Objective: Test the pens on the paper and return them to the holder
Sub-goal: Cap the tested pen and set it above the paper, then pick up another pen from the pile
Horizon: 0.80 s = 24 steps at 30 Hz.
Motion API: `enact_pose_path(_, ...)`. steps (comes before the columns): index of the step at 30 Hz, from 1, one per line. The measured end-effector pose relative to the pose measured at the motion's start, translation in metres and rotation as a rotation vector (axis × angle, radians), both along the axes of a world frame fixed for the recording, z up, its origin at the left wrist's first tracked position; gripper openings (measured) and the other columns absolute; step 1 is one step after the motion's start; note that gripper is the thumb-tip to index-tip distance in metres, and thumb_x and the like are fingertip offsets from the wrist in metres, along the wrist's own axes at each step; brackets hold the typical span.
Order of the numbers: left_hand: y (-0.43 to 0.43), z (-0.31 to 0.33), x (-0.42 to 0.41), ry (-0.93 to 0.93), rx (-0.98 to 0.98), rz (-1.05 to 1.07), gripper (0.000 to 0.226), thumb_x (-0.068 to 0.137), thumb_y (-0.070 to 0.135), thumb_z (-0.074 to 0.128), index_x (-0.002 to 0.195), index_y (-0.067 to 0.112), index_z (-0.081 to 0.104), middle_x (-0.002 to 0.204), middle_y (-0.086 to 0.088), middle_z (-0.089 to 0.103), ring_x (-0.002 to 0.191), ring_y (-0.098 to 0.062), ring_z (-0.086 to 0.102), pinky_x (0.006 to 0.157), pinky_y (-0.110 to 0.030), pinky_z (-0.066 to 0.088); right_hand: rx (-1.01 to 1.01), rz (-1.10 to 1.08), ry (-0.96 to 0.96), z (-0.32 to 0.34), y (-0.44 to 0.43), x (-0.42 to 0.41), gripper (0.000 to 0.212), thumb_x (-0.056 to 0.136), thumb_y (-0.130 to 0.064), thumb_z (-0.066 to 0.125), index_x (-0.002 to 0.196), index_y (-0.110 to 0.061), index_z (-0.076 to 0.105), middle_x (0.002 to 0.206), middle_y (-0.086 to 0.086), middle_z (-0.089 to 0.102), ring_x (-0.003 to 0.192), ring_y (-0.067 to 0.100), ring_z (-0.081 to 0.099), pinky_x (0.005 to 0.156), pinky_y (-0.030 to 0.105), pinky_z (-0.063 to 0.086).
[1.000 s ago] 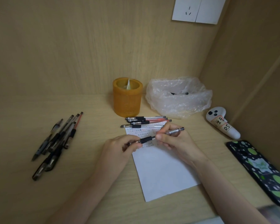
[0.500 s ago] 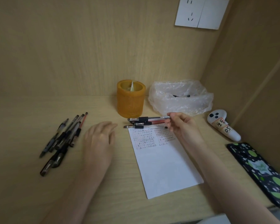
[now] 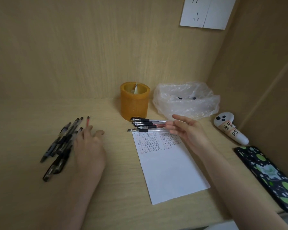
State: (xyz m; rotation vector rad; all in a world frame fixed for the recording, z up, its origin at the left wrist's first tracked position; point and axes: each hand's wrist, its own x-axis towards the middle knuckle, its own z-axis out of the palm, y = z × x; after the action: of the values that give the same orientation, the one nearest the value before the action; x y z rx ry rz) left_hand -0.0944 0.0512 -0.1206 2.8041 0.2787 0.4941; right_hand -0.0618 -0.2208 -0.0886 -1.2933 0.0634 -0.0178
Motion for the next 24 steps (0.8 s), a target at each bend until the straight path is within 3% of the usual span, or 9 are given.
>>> enact_pose_path(6, 0.001, 0.007, -0.003, 0.016, -0.044, -0.002, 0.062, 0.080, -0.015, 0.044, 0.131, 0.021, 0.047, 0.148, -0.012, 0.024, 0.133, -0.031, 0.024, 0.109, -0.043, 0.026, -0.013, -0.021, -0.037, -0.010, -0.009, -0.010, 0.022, 0.096, 0.002, 0.045, 0.112, 0.007, 0.059, 0.081, 0.014, 0.073, 0.068, 0.018, 0.069, 0.063, 0.023, 0.056)
enact_pose_path(11, -0.004, 0.007, -0.005, -0.070, -0.085, -0.046, 0.059, 0.076, -0.019, 0.048, 0.126, 0.011, 0.053, 0.140, -0.016, 0.032, 0.124, -0.033, 0.038, 0.100, -0.046, 0.037, 0.034, -0.009, -0.053, -0.012, -0.006, -0.013, 0.020, 0.095, 0.003, 0.043, 0.105, 0.005, 0.060, 0.077, 0.014, 0.072, 0.062, 0.016, 0.066, 0.059, 0.022, 0.055)
enact_pose_path(18, -0.004, 0.002, -0.005, -0.111, -0.110, -0.071, 0.053, 0.078, -0.019, 0.047, 0.124, 0.008, 0.055, 0.135, -0.018, 0.038, 0.123, -0.034, 0.040, 0.100, -0.048, 0.040, 0.031, 0.017, -0.080, -0.013, -0.006, -0.014, 0.020, 0.095, 0.003, 0.043, 0.104, 0.005, 0.060, 0.075, 0.014, 0.071, 0.060, 0.015, 0.065, 0.057, 0.022, 0.055)
enact_pose_path(21, -0.006, 0.005, -0.005, -0.199, -0.175, -0.138, 0.051, 0.077, -0.021, 0.049, 0.120, 0.006, 0.057, 0.137, -0.017, 0.037, 0.117, -0.033, 0.046, 0.093, -0.042, 0.044, 0.032, 0.025, -0.087, -0.014, -0.006, -0.014, 0.020, 0.095, 0.002, 0.043, 0.104, 0.005, 0.061, 0.075, 0.014, 0.071, 0.060, 0.015, 0.065, 0.056, 0.022, 0.054)
enact_pose_path(24, -0.014, 0.010, -0.007, -0.326, -0.326, -0.265, 0.046, 0.078, -0.020, 0.050, 0.114, 0.007, 0.060, 0.136, -0.013, 0.036, 0.111, -0.024, 0.049, 0.093, -0.025, 0.041, 0.032, 0.040, -0.095, -0.015, -0.007, -0.014, 0.020, 0.095, 0.001, 0.044, 0.104, 0.005, 0.061, 0.076, 0.014, 0.071, 0.060, 0.016, 0.064, 0.056, 0.022, 0.054)
